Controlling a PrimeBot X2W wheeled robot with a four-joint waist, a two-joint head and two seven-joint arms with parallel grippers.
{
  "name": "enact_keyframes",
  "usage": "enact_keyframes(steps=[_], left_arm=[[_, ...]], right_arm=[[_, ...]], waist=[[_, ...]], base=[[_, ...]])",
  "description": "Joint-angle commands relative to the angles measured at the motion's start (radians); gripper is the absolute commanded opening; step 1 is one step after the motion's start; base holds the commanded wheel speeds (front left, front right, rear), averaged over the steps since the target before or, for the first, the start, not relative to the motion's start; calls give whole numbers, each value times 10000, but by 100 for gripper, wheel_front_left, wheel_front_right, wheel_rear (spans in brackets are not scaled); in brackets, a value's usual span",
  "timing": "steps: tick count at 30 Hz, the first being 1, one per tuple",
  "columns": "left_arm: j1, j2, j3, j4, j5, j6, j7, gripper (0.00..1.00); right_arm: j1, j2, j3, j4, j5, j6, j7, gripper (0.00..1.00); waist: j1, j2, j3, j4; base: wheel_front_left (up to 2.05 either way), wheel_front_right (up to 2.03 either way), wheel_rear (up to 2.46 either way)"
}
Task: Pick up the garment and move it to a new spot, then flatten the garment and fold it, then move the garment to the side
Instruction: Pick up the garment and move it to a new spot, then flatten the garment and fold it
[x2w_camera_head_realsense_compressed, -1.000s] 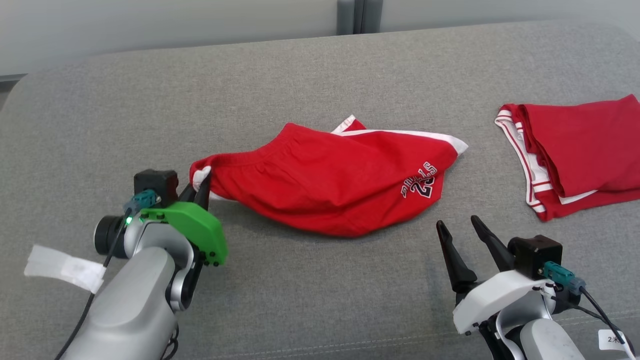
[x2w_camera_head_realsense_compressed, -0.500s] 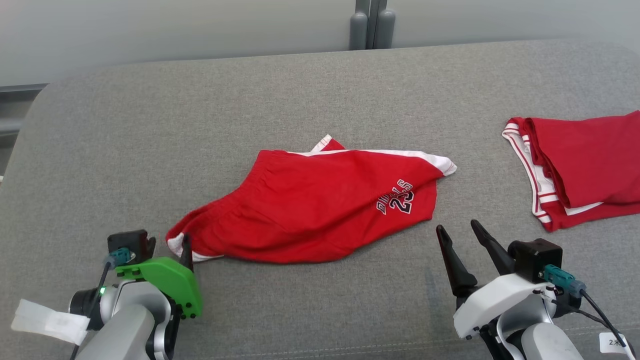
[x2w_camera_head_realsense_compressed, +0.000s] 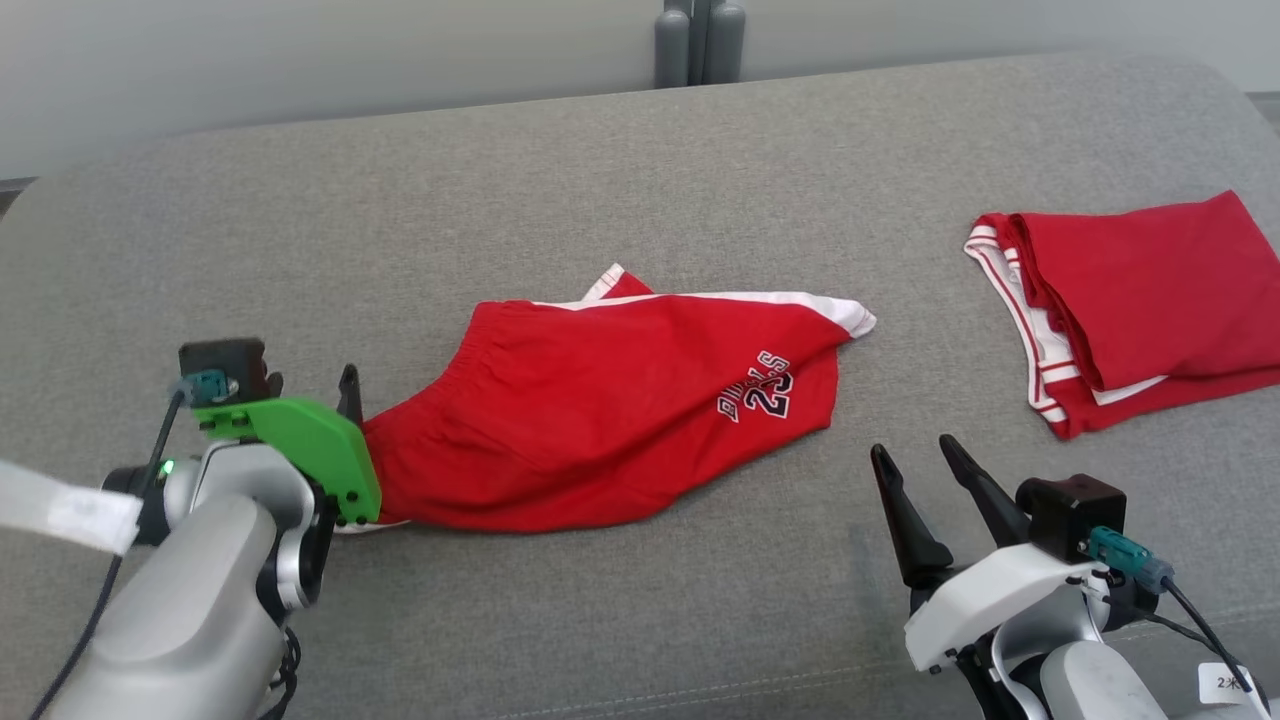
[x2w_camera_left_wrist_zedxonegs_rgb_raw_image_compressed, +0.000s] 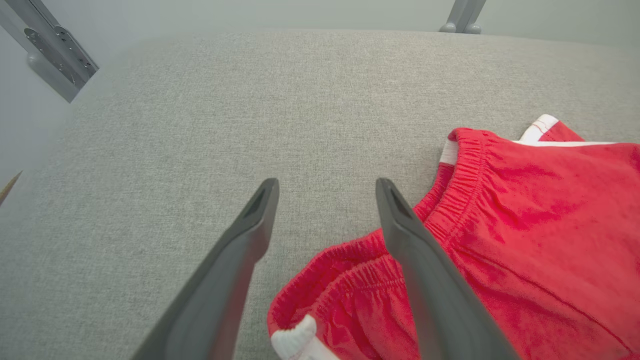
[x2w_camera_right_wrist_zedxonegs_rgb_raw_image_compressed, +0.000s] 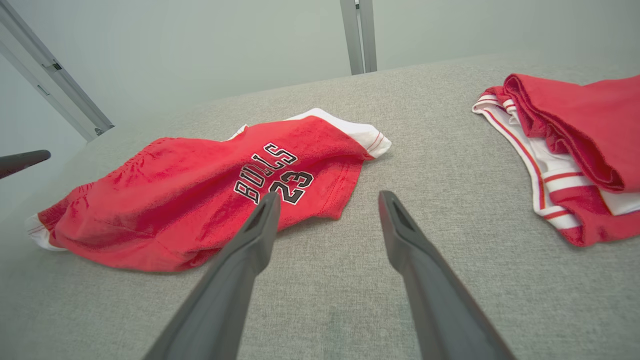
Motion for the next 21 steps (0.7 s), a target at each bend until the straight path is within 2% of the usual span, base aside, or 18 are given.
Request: enact_keyframes(steps=[1,5,9,14,21], left_arm=[[-748,-5,-236,-59,84,-130,776,100],[-1630,-48,-658,-3,27,-471,2303,100],[-2429,-9,-1014,-45,79,-615,3632,100],[-3241,234,-1338,93,276,-510,4953,100],[-3763,486,-1485,325,222,-368,6016,100]], right_arm=[[-163,-22,3,61,92,-1,-121,100],[-281,-22,17,122,157,-1,-210,100],[-368,-20,24,193,191,-1,-306,100],[-501,-20,101,271,269,-1,-443,100],[-622,-20,160,374,351,-1,-592,100]], waist=[[1,0,279,-439],[1,0,515,-847],[1,0,775,-1164],[1,0,1071,-1499],[1,0,1389,-1770]], base=[[0,0,0],[0,0,0],[0,0,0],[0,0,0],[0,0,0]])
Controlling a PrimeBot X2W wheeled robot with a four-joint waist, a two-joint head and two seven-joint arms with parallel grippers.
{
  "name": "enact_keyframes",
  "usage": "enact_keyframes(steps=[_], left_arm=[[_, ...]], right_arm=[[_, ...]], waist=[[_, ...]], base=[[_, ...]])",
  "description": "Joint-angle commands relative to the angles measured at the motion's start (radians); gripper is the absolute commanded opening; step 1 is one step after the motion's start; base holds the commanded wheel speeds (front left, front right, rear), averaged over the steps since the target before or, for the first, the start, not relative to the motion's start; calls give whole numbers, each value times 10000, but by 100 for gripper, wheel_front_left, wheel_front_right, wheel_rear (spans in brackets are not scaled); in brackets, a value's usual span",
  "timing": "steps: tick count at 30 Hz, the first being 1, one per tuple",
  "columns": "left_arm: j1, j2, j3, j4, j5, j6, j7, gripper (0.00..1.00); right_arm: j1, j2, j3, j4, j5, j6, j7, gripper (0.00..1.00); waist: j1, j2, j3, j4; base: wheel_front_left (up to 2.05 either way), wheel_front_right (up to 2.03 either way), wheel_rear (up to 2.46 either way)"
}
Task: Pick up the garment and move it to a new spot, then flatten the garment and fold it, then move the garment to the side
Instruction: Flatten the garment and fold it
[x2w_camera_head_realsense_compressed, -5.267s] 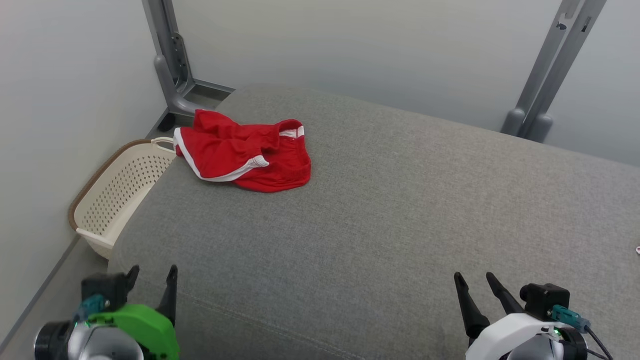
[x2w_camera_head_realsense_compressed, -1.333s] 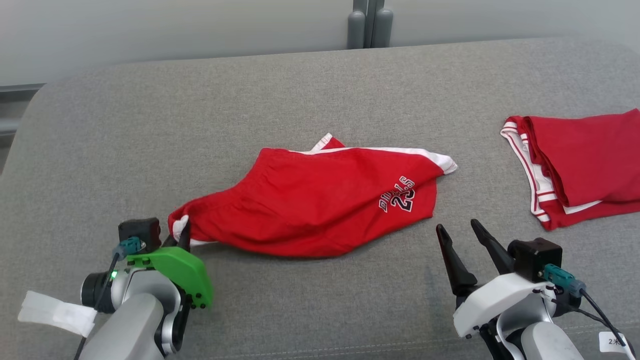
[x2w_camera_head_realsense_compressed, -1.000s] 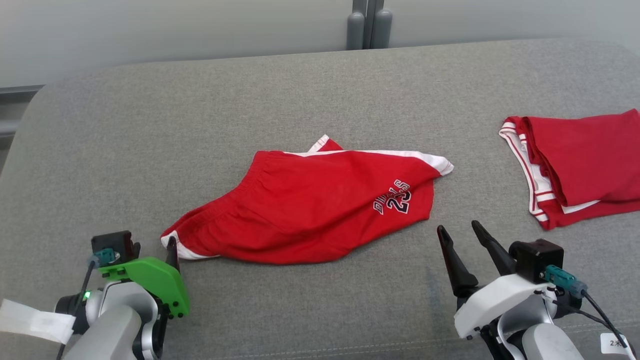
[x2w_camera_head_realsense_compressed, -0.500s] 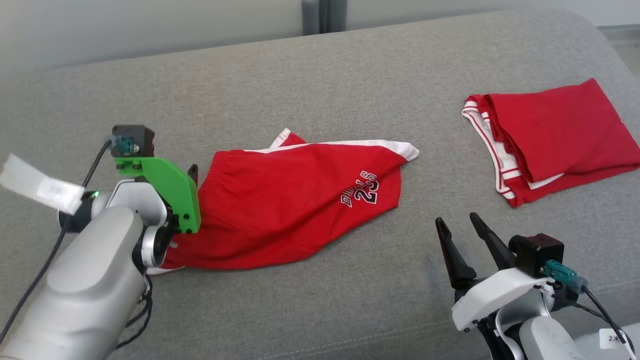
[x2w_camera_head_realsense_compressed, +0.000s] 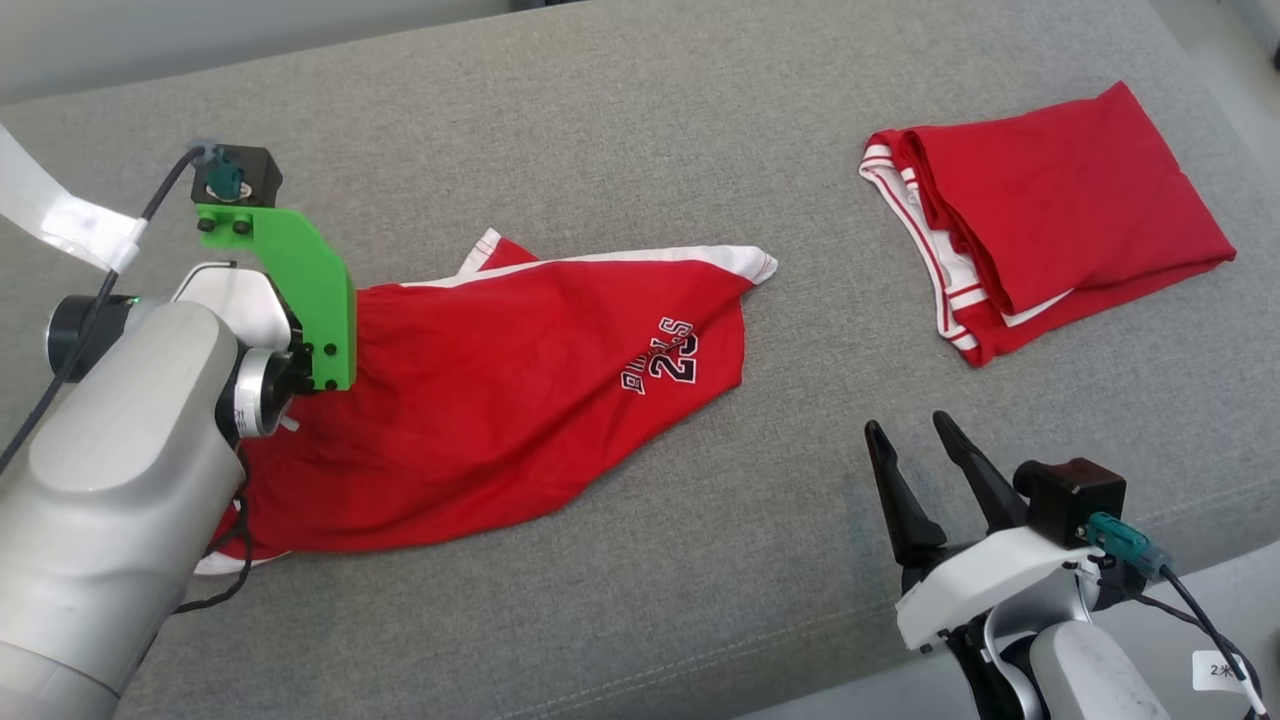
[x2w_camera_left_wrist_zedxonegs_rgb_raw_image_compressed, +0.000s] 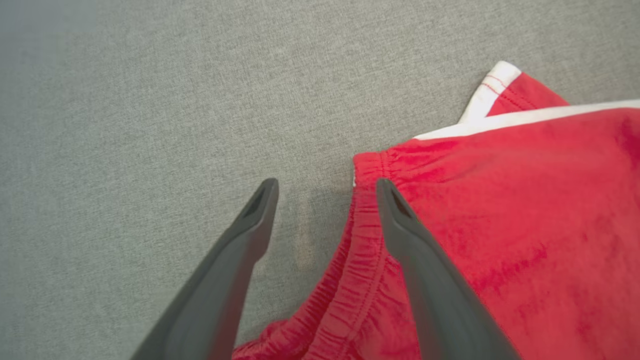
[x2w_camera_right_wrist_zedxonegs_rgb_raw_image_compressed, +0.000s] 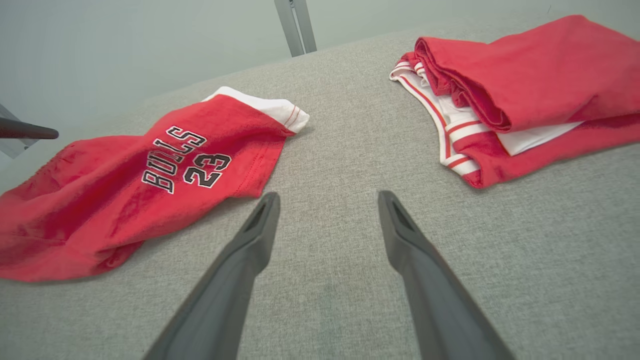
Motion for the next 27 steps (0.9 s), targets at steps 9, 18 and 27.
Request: enact_keyframes(steps=[9,18,27], left_arm=[[-205,-57,134,-84,-436,137,438,100],[115,-319,76,-99,-706,-204,397,48],[166,-414,163,-215,-528,-317,-562,0]], right_arm=[[-296,-11,23,143,52,-1,-213,100],[-399,-12,120,257,-1,-1,-271,100],[-362,-12,-50,313,-126,-1,-239,100]], waist=[[0,-1,516,-185],[0,-1,554,-163],[0,-1,378,160]], base=[[0,0,0],[0,0,0],[0,0,0]])
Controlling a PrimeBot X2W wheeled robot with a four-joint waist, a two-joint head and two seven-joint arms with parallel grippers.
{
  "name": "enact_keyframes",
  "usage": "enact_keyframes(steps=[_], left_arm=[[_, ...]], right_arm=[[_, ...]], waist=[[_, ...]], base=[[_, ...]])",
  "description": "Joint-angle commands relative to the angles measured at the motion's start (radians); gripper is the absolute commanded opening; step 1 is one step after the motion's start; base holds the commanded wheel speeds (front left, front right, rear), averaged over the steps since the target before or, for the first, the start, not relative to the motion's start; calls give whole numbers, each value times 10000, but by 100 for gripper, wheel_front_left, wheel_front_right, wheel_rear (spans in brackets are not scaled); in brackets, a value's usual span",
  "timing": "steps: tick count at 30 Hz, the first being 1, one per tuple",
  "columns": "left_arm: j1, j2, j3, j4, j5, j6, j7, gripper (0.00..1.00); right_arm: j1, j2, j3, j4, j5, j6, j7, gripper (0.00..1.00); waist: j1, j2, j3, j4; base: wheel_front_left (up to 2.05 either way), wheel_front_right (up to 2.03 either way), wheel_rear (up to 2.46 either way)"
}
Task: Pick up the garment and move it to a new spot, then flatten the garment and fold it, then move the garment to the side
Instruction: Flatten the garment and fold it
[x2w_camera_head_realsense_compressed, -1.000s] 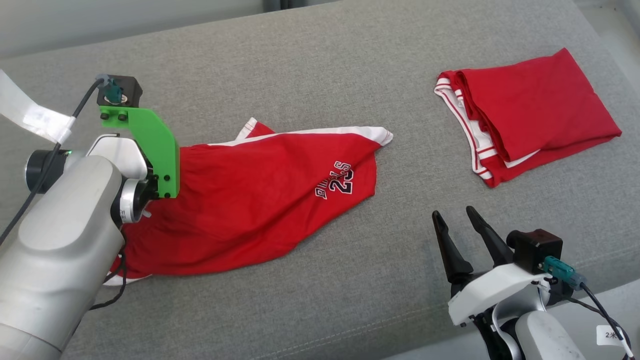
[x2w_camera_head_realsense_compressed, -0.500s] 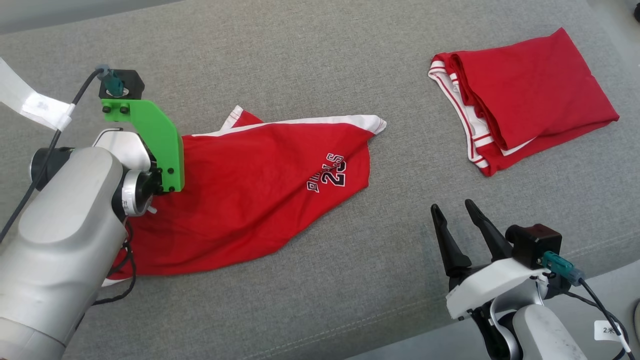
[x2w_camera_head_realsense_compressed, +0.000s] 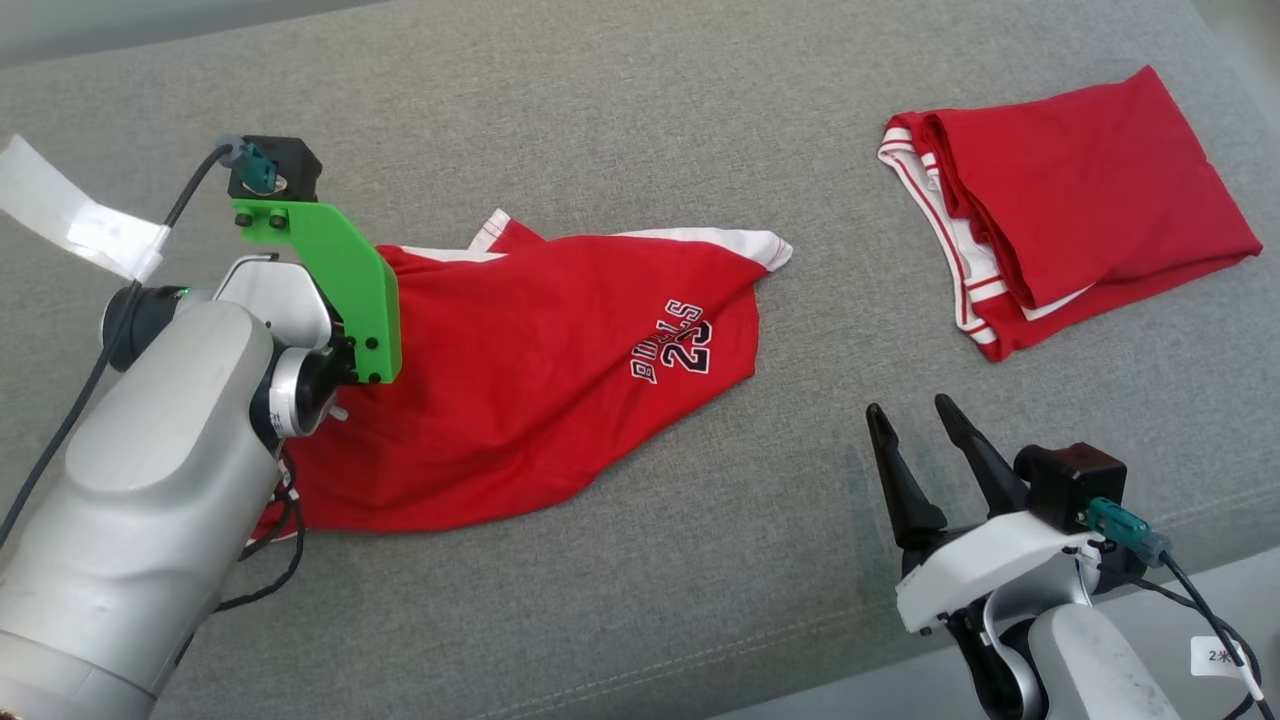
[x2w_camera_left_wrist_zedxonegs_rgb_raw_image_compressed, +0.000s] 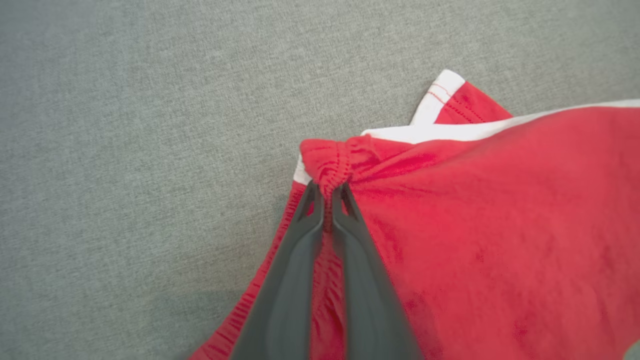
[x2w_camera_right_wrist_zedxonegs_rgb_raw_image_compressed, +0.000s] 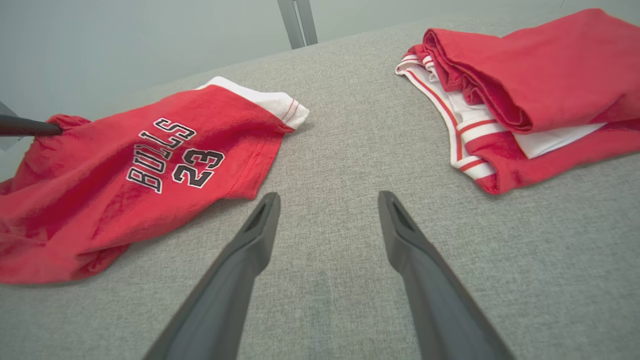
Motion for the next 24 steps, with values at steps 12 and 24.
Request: enact_keyframes(steps=[12,24], left_arm=[[2471,1067,347,-3147,-4,841,-1399,0],[5674,1520,598,-5389,-547,2496,-2094,0]], right_arm=[[581,-17,-462,-277,-389,-1,338,100],[936,-19,-453,-632,-498,-1,724,100]], waist=[[0,0,-1062,1080],[0,0,-1573,1602]], base=[[0,0,0],[0,0,0]])
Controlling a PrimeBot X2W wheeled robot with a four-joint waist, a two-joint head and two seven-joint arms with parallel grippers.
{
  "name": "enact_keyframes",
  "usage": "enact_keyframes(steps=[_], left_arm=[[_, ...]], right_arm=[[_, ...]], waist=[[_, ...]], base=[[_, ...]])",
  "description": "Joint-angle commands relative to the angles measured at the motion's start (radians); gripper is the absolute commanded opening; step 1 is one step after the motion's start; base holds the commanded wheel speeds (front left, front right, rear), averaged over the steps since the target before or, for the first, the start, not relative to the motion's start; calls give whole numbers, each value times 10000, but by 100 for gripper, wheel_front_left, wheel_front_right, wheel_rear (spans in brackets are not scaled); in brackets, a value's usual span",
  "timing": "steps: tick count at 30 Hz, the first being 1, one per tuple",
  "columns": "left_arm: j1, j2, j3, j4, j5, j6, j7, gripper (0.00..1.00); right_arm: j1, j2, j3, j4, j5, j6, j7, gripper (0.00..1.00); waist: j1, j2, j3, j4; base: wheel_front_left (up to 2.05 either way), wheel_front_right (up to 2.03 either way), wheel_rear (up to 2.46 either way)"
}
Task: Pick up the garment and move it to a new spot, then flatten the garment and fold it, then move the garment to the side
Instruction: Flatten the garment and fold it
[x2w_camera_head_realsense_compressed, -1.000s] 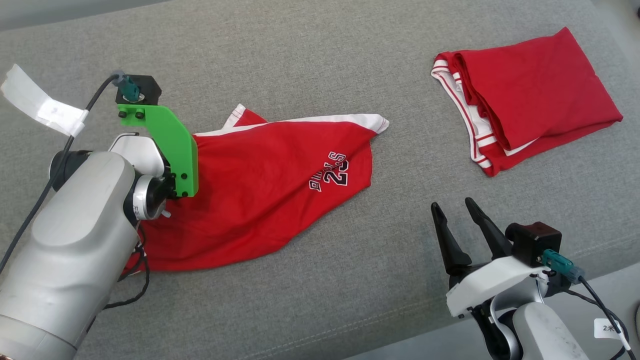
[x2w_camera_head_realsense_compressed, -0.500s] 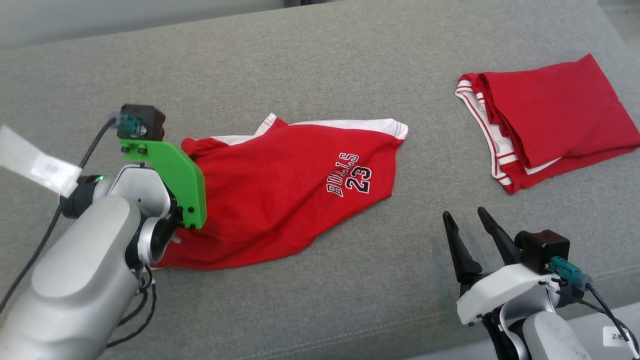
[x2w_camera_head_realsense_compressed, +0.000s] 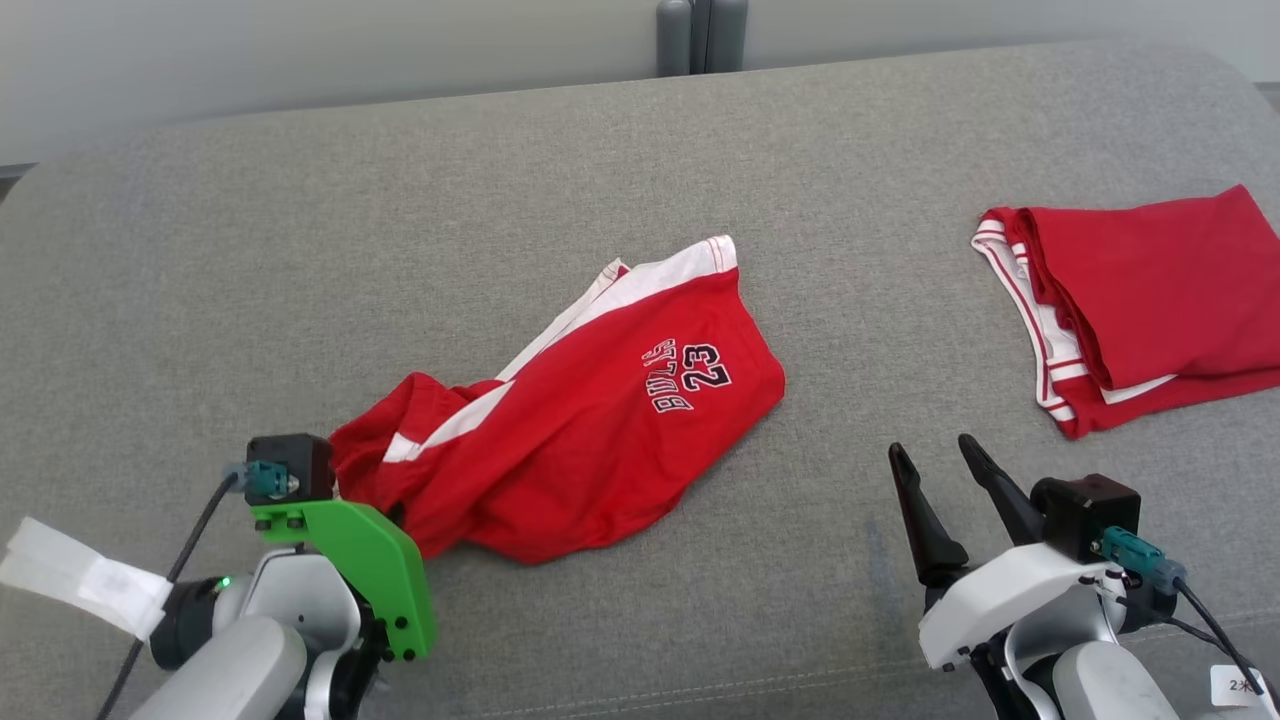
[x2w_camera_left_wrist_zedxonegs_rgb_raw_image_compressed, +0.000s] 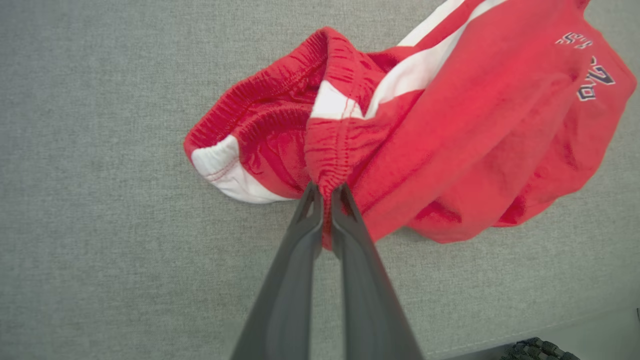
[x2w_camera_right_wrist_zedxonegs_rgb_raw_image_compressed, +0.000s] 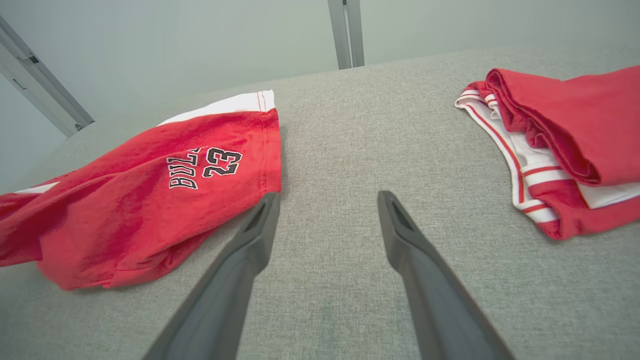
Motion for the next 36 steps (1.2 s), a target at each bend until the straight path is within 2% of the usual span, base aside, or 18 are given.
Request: enact_keyframes(steps=[1,2,3,4,10,16,21,28,29,32,36], left_arm=[[207,-86,28,-19,-88,65,-73,0],[344,-165,40,-28,-168,115,-137,0],[436,-211,78,-21,-179,137,-262,41],[507,-259,145,12,-201,214,-383,100],[835,-494,430,193,-280,480,-908,100],[915,-296,1090,61,-485,751,-1348,100],[993,-435,1875,-217,-582,893,-2309,100],[1300,-1098,2754,-524,-453,431,-4647,100],[1300,-1098,2754,-524,-453,431,-4647,100],[1429,-1588,3060,-537,-368,96,-5870,100],[1614,-2093,3560,-409,154,-495,-6529,100]], right_arm=[[124,-25,-5,-49,-29,-1,41,100],[138,-25,-13,-69,-34,-1,66,100],[151,-23,-11,-92,-39,-1,67,100],[162,-25,-4,-106,-42,-1,78,100],[217,-23,-18,-163,-26,-1,142,100],[294,-23,-56,-139,66,-1,111,100],[253,-23,-145,-58,-15,-1,202,100],[110,-23,-470,-80,-230,-1,342,100],[110,-23,-470,-80,-230,-1,342,100],[5,-22,-606,-19,-338,-1,369,100],[-122,-22,-664,65,-437,-1,439,100]], waist=[[0,0,-106,89],[0,0,-129,100],[0,0,-149,107],[0,0,-169,109],[0,0,-282,149],[0,0,-404,200],[0,0,-550,303],[0,0,-788,616],[0,0,-788,616],[0,0,-884,814],[0,0,-994,1117]], base=[[0,0,0],[0,0,0],[0,0,0],[0,0,0],[0,0,0],[0,0,0],[0,0,0],[0,0,0],[0,0,0],[0,0,0],[0,0,0]])
